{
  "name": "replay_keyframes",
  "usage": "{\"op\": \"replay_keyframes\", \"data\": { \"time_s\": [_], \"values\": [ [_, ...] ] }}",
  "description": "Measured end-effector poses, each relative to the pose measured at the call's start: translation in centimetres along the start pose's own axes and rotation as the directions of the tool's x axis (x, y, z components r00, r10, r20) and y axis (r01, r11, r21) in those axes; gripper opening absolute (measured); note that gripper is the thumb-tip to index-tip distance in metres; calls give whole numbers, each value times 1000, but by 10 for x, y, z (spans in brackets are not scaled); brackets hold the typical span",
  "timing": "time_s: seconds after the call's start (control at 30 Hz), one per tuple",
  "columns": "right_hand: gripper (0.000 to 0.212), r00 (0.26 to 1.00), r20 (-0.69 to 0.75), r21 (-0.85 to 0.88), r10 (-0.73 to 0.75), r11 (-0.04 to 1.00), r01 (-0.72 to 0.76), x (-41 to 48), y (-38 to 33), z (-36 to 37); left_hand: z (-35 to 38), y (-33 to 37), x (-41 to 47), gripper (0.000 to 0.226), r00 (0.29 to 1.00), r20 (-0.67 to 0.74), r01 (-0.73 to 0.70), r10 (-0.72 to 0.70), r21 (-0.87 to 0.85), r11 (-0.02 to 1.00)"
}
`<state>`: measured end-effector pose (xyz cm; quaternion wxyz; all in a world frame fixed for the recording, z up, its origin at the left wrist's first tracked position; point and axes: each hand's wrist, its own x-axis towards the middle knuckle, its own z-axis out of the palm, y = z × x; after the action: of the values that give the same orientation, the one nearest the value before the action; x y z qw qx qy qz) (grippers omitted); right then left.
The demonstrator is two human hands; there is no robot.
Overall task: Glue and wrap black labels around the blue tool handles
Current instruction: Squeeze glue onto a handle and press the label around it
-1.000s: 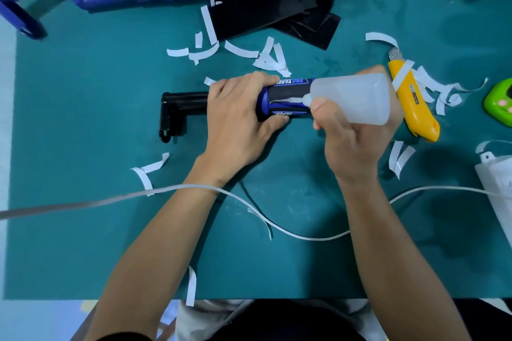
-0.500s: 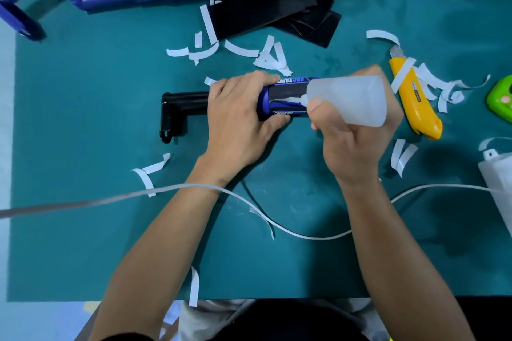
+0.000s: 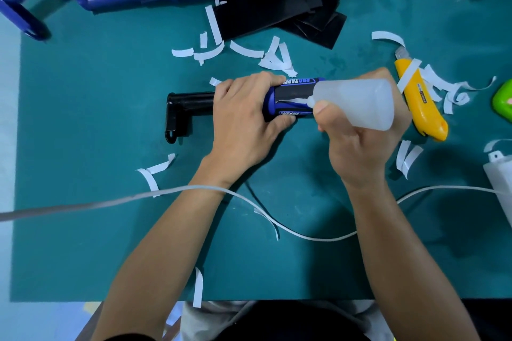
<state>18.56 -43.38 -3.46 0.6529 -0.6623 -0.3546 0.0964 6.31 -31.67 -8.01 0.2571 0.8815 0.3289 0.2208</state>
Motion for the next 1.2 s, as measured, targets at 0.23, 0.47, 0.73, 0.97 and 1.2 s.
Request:
{"op": "replay_keyframes", "data": {
  "time_s": [0.23, 0.47, 0.73, 0.97, 1.2],
  "values": [
    [16, 1000, 2, -18, -1, 1000, 1, 0, -1, 0, 1, -1, 0, 58, 1000, 1, -11, 11, 7, 1000],
    [19, 999, -8, -45, 35, 998, -36, 0, -2, -1, 2, -2, 0, 57, 1000, -2, -12, 12, 12, 1000],
    [27, 995, -24, -74, 92, 993, -93, -1, -3, -2, 2, -2, 0, 57, 1000, -18, -25, 25, 15, 1000],
    [29, 994, -13, -45, 105, 993, -105, -1, -1, -2, 4, -3, 0, 57, 999, -26, -27, 28, 20, 999],
    [27, 996, -10, -65, 86, 994, -87, -1, 2, -2, 4, -4, 0, 57, 999, -28, -30, 30, 13, 999]
  ]
}}
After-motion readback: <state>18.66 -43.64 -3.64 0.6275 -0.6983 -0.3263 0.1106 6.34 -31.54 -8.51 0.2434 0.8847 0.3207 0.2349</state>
